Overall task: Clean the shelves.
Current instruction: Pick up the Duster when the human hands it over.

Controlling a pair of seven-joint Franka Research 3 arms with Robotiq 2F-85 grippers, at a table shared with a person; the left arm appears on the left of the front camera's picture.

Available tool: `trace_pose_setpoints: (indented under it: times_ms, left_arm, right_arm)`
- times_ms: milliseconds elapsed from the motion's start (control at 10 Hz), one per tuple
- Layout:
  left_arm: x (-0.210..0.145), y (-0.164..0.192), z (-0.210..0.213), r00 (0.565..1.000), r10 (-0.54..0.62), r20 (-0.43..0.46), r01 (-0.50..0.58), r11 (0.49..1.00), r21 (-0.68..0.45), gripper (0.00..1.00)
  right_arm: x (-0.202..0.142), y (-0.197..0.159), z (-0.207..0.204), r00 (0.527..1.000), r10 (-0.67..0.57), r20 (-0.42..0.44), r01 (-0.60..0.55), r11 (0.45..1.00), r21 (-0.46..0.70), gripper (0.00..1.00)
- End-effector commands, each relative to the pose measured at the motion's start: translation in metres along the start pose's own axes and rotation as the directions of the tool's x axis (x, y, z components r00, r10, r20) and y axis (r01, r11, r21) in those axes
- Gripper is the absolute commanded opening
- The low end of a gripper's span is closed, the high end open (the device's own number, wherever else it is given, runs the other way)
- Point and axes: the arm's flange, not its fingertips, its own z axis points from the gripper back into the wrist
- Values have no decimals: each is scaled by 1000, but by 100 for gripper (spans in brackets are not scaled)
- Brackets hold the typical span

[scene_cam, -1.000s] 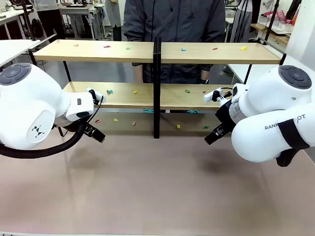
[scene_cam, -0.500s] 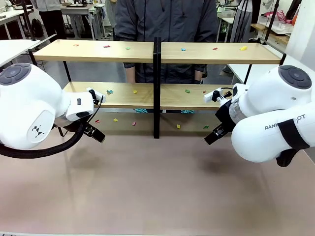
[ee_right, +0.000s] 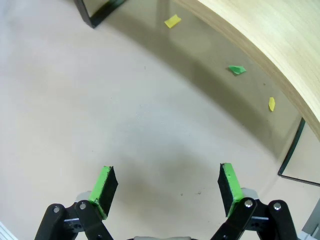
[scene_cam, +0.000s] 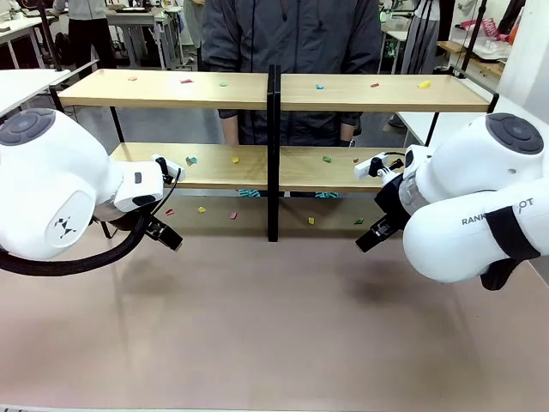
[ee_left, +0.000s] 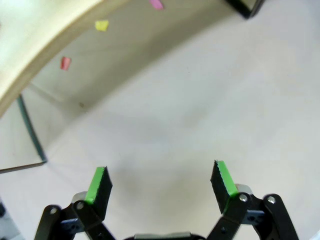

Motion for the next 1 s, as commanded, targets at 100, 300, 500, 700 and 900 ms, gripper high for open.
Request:
trace_pose_setpoints:
  times_ms: [100,300,500,700,900]
  left_arm:
    - [56,7,109,978,-72,-196,57,995,-85,100]
    - [101,22,191,957,-114,-268,48,969,-243,100]
    - [148,50,253,886,-226,-406,23,894,-448,100]
    - [191,81,285,827,-240,-509,-120,808,-577,100]
    - [212,99,299,773,-270,-574,-313,625,-715,100]
  right_arm:
    - [-21,-49,100,999,-1,50,-3,998,70,100]
    - [-44,-90,173,989,-29,145,18,997,75,100]
    - [-62,-132,236,963,1,269,-29,995,98,100]
    - [-87,-174,287,928,-84,362,49,993,104,100]
    - [-101,-185,328,875,-123,469,99,992,74,100]
